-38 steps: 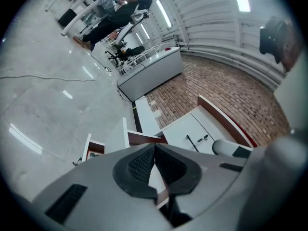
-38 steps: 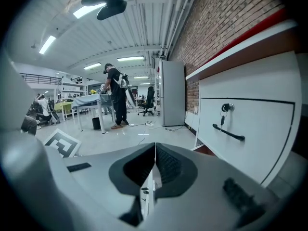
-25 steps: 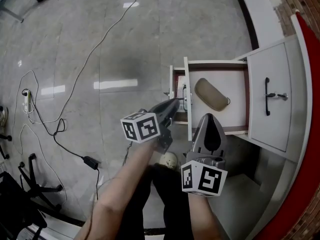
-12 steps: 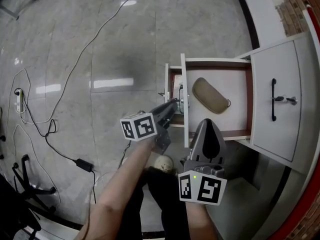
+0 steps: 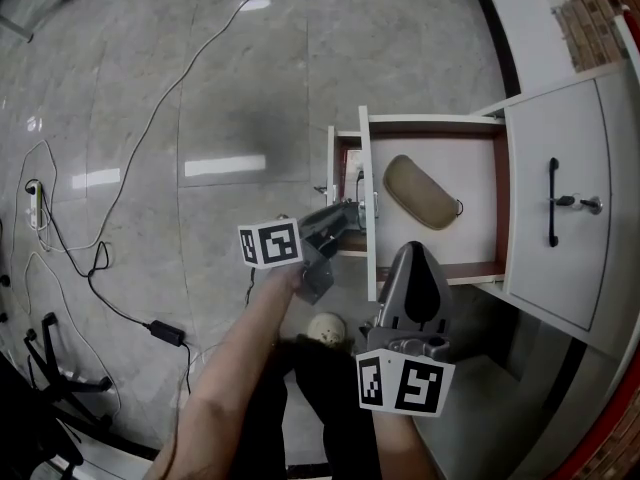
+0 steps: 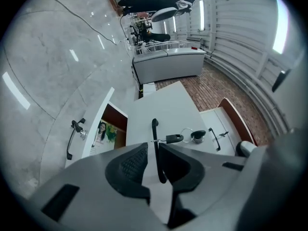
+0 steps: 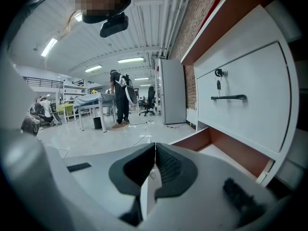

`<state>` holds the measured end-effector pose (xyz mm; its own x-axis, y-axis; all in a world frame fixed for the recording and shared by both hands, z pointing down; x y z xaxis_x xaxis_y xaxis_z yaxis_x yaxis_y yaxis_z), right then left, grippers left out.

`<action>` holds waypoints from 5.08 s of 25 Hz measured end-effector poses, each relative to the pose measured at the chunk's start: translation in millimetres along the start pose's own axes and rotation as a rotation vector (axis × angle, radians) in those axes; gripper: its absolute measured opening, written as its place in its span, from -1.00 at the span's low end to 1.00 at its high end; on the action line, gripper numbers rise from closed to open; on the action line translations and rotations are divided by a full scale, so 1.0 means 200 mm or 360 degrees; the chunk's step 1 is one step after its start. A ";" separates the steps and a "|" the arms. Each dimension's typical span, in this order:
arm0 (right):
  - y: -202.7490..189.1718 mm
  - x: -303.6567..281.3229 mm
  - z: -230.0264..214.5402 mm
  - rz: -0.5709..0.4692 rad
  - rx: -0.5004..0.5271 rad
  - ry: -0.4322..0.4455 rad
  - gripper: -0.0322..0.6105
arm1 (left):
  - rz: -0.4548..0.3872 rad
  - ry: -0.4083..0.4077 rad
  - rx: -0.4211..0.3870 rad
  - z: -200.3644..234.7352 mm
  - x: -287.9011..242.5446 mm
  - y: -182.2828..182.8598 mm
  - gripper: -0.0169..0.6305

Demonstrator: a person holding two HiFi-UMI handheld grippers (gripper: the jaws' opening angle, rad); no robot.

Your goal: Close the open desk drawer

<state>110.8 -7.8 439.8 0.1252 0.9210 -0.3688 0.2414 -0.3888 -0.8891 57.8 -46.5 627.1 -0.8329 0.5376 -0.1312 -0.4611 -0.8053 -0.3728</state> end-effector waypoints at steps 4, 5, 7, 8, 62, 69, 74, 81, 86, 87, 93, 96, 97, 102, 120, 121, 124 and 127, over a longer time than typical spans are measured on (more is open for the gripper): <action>0.00 0.00 0.01 0.0009 -0.0001 0.0001 -0.86 | 0.0061 -0.0102 0.0069 -0.02 -0.01 -0.04 -0.56; -0.01 0.00 0.02 0.0010 0.0003 0.0005 -0.86 | 0.0085 -0.0121 0.0074 -0.02 -0.02 -0.05 -0.55; -0.01 0.00 0.03 0.0014 0.0010 0.0011 -0.86 | 0.0122 -0.0150 0.0083 -0.03 -0.03 -0.08 -0.55; -0.02 -0.01 0.03 0.0016 0.0012 0.0012 -0.86 | 0.0133 -0.0156 0.0088 -0.03 -0.04 -0.09 -0.55; 0.14 0.05 -0.14 -0.0007 -0.0047 -0.0176 -0.86 | -0.0039 -0.0445 0.0226 -0.44 -0.35 -0.09 -0.86; 0.12 0.06 -0.25 -0.0023 -0.0127 -0.0280 -0.86 | 0.0020 -0.0490 0.0218 -0.48 -0.50 -0.14 -0.86; 0.13 0.07 -0.33 -0.0052 -0.0126 -0.0356 -0.86 | 0.0027 -0.0526 0.0254 -0.51 -0.59 -0.18 -0.86; 0.10 0.04 -0.43 -0.0095 -0.0082 -0.0447 -0.86 | 0.0069 -0.0603 0.0232 -0.53 -0.70 -0.22 -0.86; 0.11 0.03 -0.50 -0.0127 -0.0067 -0.0493 -0.86 | 0.0101 -0.0642 0.0220 -0.55 -0.77 -0.24 -0.85; 0.12 0.03 -0.51 -0.0139 -0.0062 -0.0493 -0.86 | 0.0105 -0.0642 0.0214 -0.56 -0.78 -0.24 -0.85; 0.13 0.05 -0.57 -0.0163 -0.0045 -0.0516 -0.86 | 0.0125 -0.0646 0.0210 -0.59 -0.88 -0.26 -0.85; 0.12 0.05 -0.60 -0.0164 -0.0052 -0.0540 -0.86 | 0.0121 -0.0655 0.0221 -0.60 -0.92 -0.28 -0.85; 0.12 0.05 -0.61 -0.0163 -0.0056 -0.0549 -0.86 | 0.0117 -0.0655 0.0227 -0.60 -0.93 -0.28 -0.86; 0.13 0.05 -0.64 -0.0165 -0.0050 -0.0573 -0.86 | 0.0107 -0.0677 0.0238 -0.60 -0.95 -0.29 -0.85; 0.19 0.05 -0.47 -0.0057 -0.0098 -0.0463 -0.86 | 0.0118 -0.0468 -0.0379 -0.67 -0.57 -0.09 -0.82; 0.20 0.05 -0.45 -0.0047 -0.0114 -0.0454 -0.86 | 0.0111 -0.0445 -0.0472 -0.70 -0.53 -0.06 -0.87; 0.24 0.07 -0.38 -0.0025 -0.0132 -0.0421 -0.86 | 0.0096 -0.0341 -0.0703 -0.76 -0.42 0.01 -0.91; 0.27 0.09 -0.32 -0.0002 -0.0124 -0.0395 -0.86 | 0.0090 -0.0218 -0.0851 -0.82 -0.32 0.09 -0.91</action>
<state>187.8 -13.2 403.3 -0.1126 0.8951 -0.4314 0.3160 -0.3793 -0.8696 153.3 -53.2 477.6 -0.9007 0.4308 -0.0571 -0.2245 -0.5738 -0.7877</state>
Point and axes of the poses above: the fingertips, and each gripper's own axes: x backward along the fingers, z to its left, y out of its top, the point moved 1 cm from there along x, backward along the fingers, and after that the axes turned 14 degrees about -x, right-handed, at the moved point
